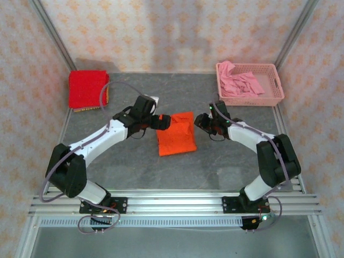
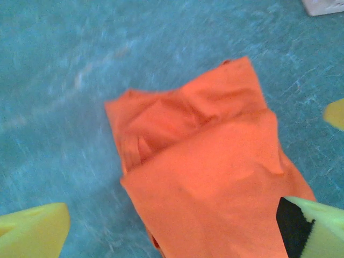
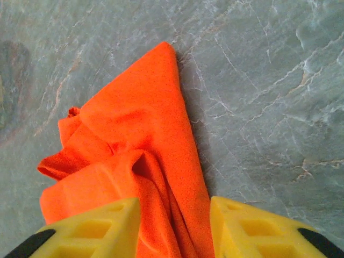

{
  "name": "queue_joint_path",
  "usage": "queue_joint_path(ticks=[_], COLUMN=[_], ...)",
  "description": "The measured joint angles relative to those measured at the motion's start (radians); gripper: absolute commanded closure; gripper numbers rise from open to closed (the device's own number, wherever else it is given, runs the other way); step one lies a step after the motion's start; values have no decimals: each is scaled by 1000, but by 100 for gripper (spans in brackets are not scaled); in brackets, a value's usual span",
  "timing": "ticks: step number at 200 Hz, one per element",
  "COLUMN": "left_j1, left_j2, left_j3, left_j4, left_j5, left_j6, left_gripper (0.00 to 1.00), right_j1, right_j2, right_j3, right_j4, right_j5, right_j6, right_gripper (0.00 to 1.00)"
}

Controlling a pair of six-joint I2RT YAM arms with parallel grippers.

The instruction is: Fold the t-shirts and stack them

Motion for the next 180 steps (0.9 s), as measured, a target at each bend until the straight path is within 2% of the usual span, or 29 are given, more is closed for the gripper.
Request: queue_joint_path(ticks=[29, 48, 69, 94, 140, 169, 180], left_j1=[13, 14, 14, 13, 12, 5, -1], left_j2=[104, 217, 329, 454, 722, 805, 821], left_j3=[148, 278, 382, 487, 765, 841, 858], left_j4=[-55, -142, -231, -362, -557, -642, -662], left_j5=[10, 56, 132, 193, 246, 263, 267], left_j6=[245, 396, 567, 727, 860, 892, 895], left_gripper=[4, 0, 20, 23, 24, 34, 48], right_j1=[0, 0, 0, 0, 8, 14, 14], right_j2=[44, 66, 89, 95, 105, 106, 106], right_j3=[-26, -39, -49, -58, -59, -60, -60], right_j4=[29, 41, 58, 70, 105, 108, 108], right_j5=[-37, -65, -93, -119, -141, -146, -146], right_j6=[43, 60, 73, 87, 100, 103, 103], right_gripper=[66, 67, 68, 68, 68, 67, 67])
